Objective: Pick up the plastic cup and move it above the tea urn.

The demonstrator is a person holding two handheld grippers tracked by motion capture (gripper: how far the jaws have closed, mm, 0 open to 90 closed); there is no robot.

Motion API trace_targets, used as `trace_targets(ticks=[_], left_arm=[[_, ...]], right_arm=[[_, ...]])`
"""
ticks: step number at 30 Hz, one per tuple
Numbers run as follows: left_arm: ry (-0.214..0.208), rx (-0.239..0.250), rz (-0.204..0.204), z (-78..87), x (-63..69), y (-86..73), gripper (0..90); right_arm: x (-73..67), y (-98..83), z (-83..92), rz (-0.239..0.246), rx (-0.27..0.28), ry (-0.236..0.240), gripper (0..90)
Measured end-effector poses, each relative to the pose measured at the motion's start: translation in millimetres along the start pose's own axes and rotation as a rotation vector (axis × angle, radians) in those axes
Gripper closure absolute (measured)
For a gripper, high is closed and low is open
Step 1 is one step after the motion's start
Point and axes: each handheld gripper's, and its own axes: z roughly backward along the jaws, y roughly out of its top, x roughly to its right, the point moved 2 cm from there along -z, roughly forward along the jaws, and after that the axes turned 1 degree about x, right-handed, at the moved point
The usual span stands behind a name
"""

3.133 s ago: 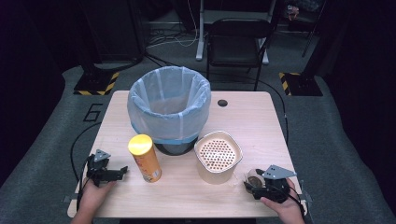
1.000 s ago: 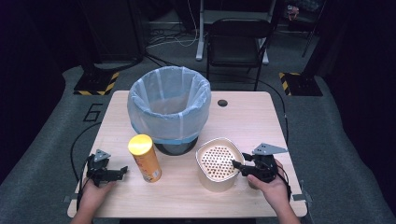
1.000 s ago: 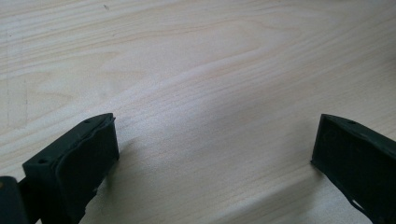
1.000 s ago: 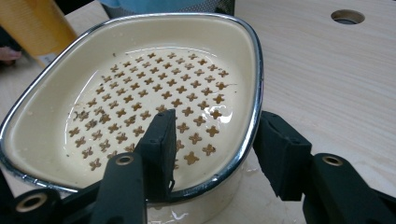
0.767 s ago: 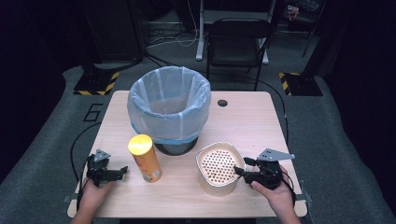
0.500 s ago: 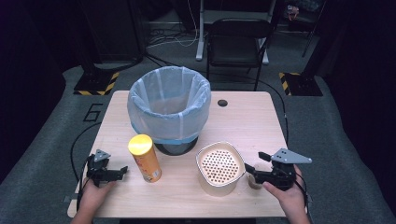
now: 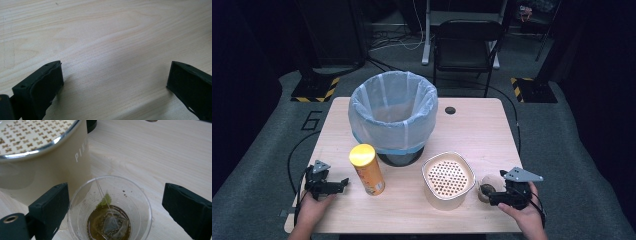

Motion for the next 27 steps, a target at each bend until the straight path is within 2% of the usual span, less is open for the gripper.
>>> trace_targets(ticks=[4, 7, 11, 13, 15, 23, 25, 27], left_arm=[[0.000, 0.000, 0.000, 0.0, 0.0, 0.0, 0.2], [0.000, 0.000, 0.000, 0.0, 0.0, 0.0, 0.2], [0.000, 0.000, 0.000, 0.0, 0.0, 0.0, 0.2], [0.000, 0.000, 0.000, 0.0, 0.0, 0.0, 0.2], [0.000, 0.000, -0.001, 0.0, -0.1, 0.0, 0.2], [0.000, 0.000, 0.000, 0.0, 0.0, 0.0, 0.2], [0.000, 0.000, 0.000, 0.0, 0.0, 0.0, 0.2], [0.000, 0.000, 0.000, 0.0, 0.0, 0.0, 0.2]], right_arm=[[-0.1, -6.8, -6.7, -0.012, -0.014, 0.012, 10.8], [-2.6, -14.3, -13.0, 0.004, -0.035, 0.035, 17.8], [-3.5, -20.1, -18.4, 0.019, -0.064, 0.037, 19.4], [-3.3, -21.2, -19.7, 0.003, -0.058, 0.040, 23.6], [-2.3, -22.2, -19.3, 0.011, -0.062, 0.049, 27.1], [-2.9, -19.5, -17.6, 0.002, -0.063, 0.056, 30.3], [-1.9, -18.2, -16.0, 0.020, -0.063, 0.059, 30.9], [-1.1, -9.2, -9.6, 0.017, -0.044, 0.059, 32.5]])
